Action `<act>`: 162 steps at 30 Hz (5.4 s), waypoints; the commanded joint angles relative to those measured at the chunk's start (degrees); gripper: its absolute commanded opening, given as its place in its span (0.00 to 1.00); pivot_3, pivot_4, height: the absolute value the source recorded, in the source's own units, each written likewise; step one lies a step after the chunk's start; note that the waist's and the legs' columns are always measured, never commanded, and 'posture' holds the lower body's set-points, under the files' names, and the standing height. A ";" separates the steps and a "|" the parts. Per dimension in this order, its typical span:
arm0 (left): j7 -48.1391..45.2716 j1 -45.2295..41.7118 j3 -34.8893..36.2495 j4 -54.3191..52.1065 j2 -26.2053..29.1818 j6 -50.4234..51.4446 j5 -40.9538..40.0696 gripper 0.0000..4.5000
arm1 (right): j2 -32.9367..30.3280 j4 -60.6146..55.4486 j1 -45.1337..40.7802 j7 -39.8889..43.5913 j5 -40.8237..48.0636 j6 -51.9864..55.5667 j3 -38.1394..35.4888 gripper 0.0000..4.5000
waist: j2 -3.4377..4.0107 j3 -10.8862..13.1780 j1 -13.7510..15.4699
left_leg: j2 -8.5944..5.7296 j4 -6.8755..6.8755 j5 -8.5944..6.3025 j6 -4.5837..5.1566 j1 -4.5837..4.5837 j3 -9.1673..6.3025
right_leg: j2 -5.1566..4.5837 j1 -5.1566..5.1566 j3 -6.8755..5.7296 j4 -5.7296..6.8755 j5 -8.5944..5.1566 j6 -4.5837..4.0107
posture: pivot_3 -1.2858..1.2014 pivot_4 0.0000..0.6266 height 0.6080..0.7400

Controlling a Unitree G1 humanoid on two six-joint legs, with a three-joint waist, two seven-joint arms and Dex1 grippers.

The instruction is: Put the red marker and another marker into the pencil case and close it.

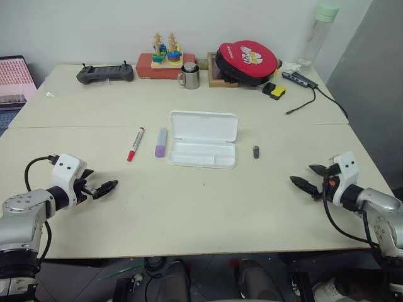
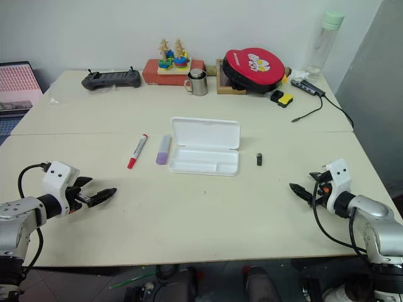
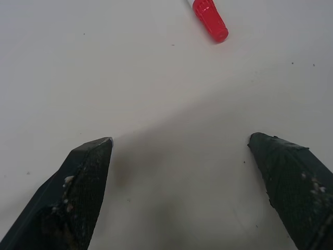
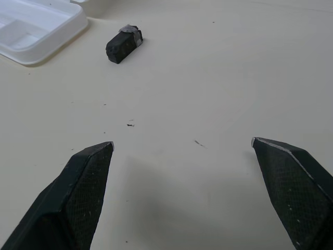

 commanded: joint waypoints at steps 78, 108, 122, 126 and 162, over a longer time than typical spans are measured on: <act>-9.29 -10.52 -10.02 -28.72 -13.48 12.22 -14.40 1.00 | 17.01 40.81 -46.91 23.91 -27.60 -18.01 36.65 0.18 | -0.10 0.08 0.18 | 0.02 0.24 0.01 0.01 -0.10 -0.22 | 0.14 0.17 -0.15 0.09 0.29 0.36 | 0.52 0.24 1.00; -5.50 -6.61 0.40 -24.05 -11.88 16.07 -18.62 1.00 | 12.56 12.86 -31.77 31.60 -26.59 -14.26 36.64 0.26 | -0.10 0.09 0.13 | 0.03 0.25 0.02 0.00 -0.08 -0.27 | 0.15 0.19 -0.19 0.10 0.27 0.40 | 0.52 0.24 1.00; 21.29 -17.29 8.65 -5.14 -16.87 11.13 -11.15 1.00 | 19.34 -0.06 -37.76 20.21 -9.94 2.78 19.47 0.99 | -0.12 0.07 0.49 | 0.02 0.31 0.04 0.00 -0.06 -0.48 | 0.20 0.26 -0.30 0.15 0.33 0.48 | 0.52 0.24 1.00; 21.77 -20.41 4.77 1.13 -17.95 9.32 -7.15 1.00 | 21.15 -1.15 -39.11 14.65 -9.09 4.10 18.09 0.99 | -0.22 0.02 0.99 | 0.00 0.32 0.04 -0.02 -0.04 -0.47 | 0.18 0.38 -0.31 0.04 0.36 0.45 | 0.52 0.24 1.00; 21.32 -30.68 0.16 15.88 -19.03 -9.10 1.72 0.09 | 16.71 -6.08 -41.45 9.20 -3.05 6.50 15.48 1.00 | -0.22 0.03 1.42 | -0.01 0.24 0.04 -0.01 -0.08 -0.46 | 0.18 0.27 -0.32 0.07 0.46 0.25 | 0.52 0.24 1.00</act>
